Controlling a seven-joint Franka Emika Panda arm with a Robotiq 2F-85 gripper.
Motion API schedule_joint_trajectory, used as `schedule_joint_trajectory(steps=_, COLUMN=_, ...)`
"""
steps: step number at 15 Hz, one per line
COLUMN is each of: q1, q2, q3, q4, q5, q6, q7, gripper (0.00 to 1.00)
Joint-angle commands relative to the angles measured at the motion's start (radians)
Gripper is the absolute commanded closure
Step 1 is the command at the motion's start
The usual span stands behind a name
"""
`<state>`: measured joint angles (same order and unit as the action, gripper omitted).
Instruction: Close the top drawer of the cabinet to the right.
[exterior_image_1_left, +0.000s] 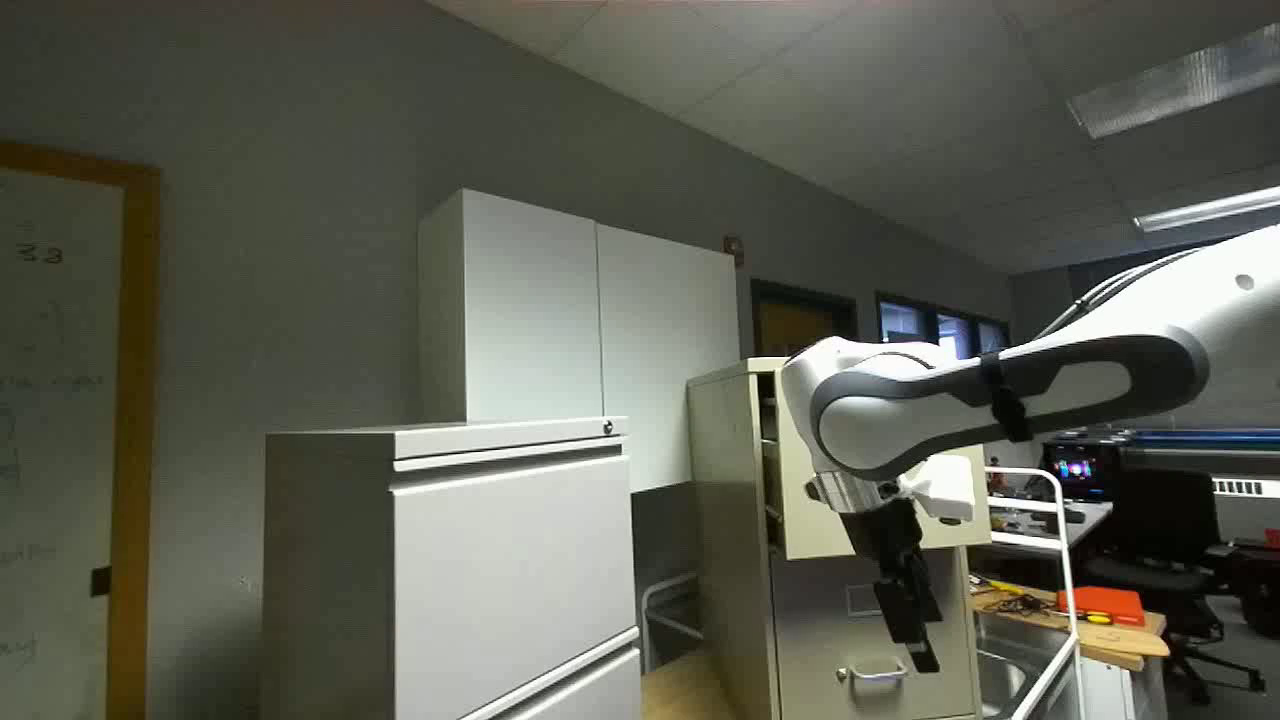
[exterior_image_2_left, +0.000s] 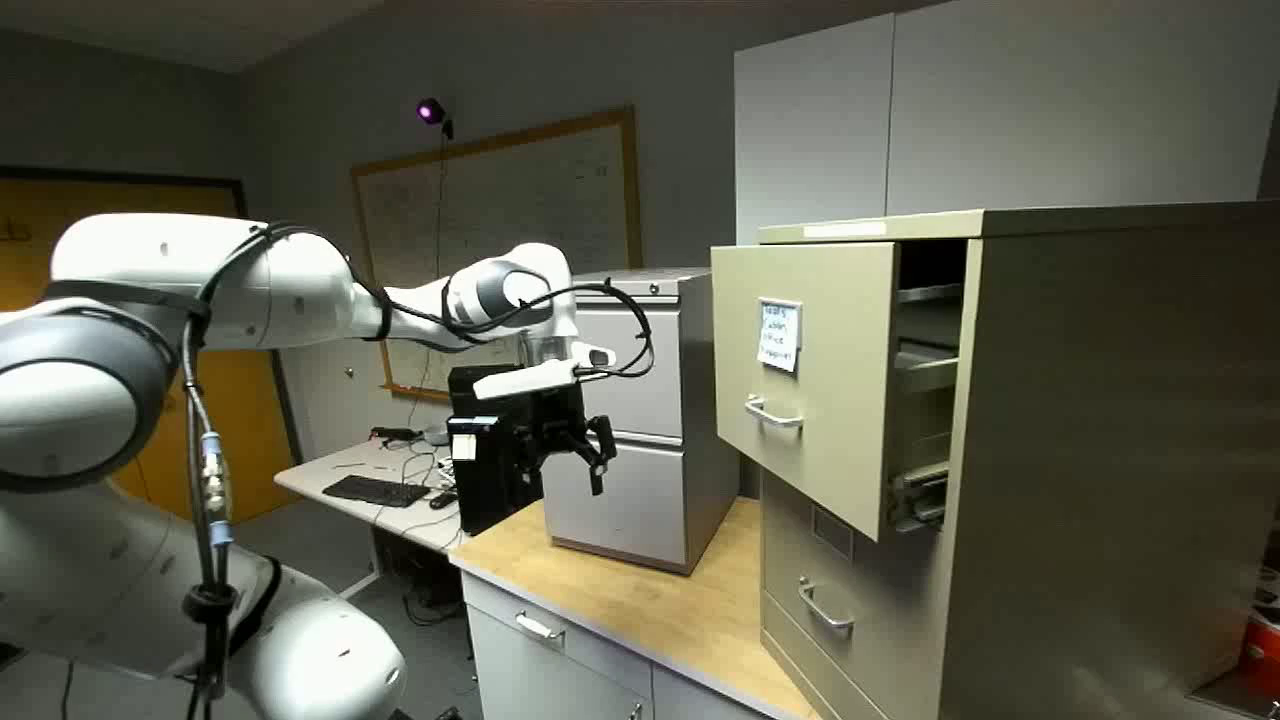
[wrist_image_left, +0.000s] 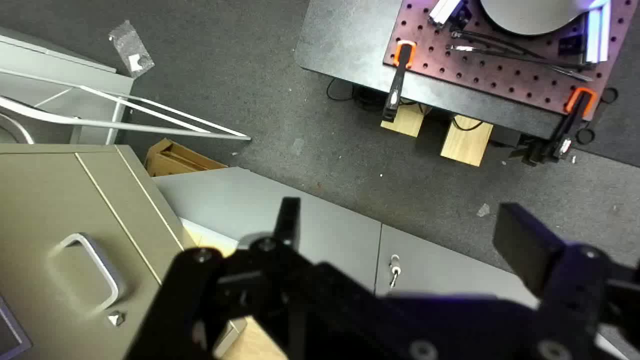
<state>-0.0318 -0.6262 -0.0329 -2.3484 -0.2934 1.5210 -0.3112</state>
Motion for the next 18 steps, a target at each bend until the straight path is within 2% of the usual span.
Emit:
schedule_joint_trajectory(steps=1, q1=0.026, q2=0.001, q3=-0.019, q4=0.004, q5=-0.009, q6=-0.004, q7=0.011, gripper=0.0)
schedule_joint_trajectory(steps=12, q1=0.025, q2=0.002, q3=-0.016, q4=0.004, q5=-0.019, q6=0.008, q7=0.029, gripper=0.0)
schedule_joint_trajectory(steps=18, q1=0.016, q2=0.011, q3=0.015, q4=0.02, q5=-0.109, q6=0.13, q7=0.112, gripper=0.0)
